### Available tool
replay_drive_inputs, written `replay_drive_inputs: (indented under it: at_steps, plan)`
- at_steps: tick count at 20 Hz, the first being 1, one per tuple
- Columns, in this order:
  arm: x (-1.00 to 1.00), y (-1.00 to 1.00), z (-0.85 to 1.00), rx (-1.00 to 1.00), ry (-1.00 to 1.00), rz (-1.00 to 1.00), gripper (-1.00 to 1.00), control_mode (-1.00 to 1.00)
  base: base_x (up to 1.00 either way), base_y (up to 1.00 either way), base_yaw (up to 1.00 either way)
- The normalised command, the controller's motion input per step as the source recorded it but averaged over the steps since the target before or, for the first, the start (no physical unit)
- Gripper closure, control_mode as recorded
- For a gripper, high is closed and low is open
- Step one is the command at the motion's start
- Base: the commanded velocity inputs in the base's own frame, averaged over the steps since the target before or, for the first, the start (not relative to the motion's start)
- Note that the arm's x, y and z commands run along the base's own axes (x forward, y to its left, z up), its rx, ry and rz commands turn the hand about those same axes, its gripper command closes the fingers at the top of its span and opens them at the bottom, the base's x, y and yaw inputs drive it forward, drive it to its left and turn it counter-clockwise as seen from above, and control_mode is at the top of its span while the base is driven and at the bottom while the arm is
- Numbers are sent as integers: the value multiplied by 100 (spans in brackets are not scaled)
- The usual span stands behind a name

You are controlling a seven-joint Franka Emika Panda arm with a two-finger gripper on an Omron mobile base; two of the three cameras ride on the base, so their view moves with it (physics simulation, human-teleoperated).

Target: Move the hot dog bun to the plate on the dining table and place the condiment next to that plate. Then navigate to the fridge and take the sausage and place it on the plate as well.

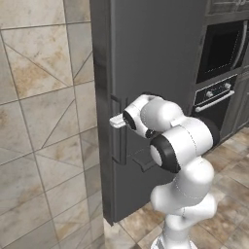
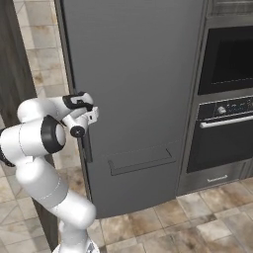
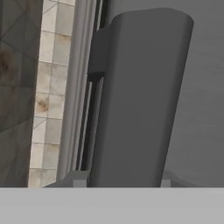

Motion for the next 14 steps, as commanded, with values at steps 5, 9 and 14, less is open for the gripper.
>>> replay_drive_inputs:
  at_steps: [5,9,14]
  plan:
    - [-15,-11,10,0,0,1,100,-100,0,0,0]
    - [-50,-57,43,0,0,-2,100,-100,0,0,0]
    - [-57,-75,57,1,2,-2,100,-100,0,0,0]
